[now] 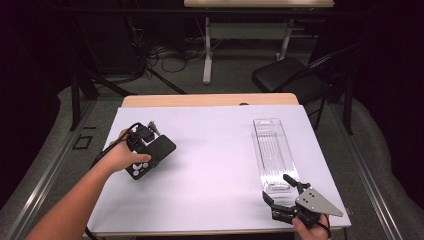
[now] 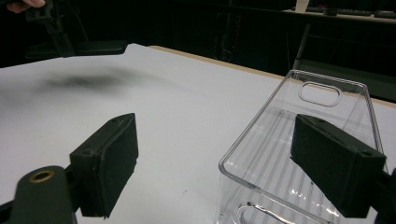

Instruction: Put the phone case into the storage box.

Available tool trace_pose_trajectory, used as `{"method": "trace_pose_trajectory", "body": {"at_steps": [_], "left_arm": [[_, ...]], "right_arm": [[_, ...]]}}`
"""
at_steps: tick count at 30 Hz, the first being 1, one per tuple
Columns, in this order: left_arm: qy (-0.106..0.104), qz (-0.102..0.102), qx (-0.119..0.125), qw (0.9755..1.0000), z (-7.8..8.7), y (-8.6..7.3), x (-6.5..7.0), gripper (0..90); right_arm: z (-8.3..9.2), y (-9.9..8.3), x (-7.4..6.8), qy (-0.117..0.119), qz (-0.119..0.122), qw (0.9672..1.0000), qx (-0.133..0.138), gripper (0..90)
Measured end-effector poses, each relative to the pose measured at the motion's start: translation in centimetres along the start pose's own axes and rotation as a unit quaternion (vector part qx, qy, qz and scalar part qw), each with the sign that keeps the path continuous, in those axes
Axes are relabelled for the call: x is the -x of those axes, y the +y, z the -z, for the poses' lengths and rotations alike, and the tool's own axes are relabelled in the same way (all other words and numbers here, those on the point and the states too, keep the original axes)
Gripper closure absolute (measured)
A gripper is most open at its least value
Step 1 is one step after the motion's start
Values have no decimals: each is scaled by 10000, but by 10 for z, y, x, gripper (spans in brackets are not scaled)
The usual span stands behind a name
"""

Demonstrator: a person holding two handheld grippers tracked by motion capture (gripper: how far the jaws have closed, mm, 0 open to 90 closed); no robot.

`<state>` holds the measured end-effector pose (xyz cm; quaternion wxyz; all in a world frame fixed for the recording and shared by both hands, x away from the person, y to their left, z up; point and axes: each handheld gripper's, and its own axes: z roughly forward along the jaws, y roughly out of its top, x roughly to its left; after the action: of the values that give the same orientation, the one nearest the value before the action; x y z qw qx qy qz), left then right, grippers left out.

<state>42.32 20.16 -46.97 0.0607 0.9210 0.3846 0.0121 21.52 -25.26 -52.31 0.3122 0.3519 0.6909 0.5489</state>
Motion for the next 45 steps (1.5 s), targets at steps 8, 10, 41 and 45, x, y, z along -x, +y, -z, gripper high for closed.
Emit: {"method": "trace_pose_trajectory", "body": {"at_steps": [8,10,41,45], "left_arm": [[-59,-114,93,9999,7,3,11,146],[-99,-176,96,9998,10,5,16,146],[-334,-1398,-48,9896,30,72,108,147],[-360,-1426,-70,9891,32,76,111,148]], "right_arm": [[-4,4,-2,34,4,10000,-63,145],[-4,7,-2,48,-22,10000,-80,145],[-87,56,-37,436,841,9934,-649,155],[-91,57,-38,448,922,9924,-687,156]]}}
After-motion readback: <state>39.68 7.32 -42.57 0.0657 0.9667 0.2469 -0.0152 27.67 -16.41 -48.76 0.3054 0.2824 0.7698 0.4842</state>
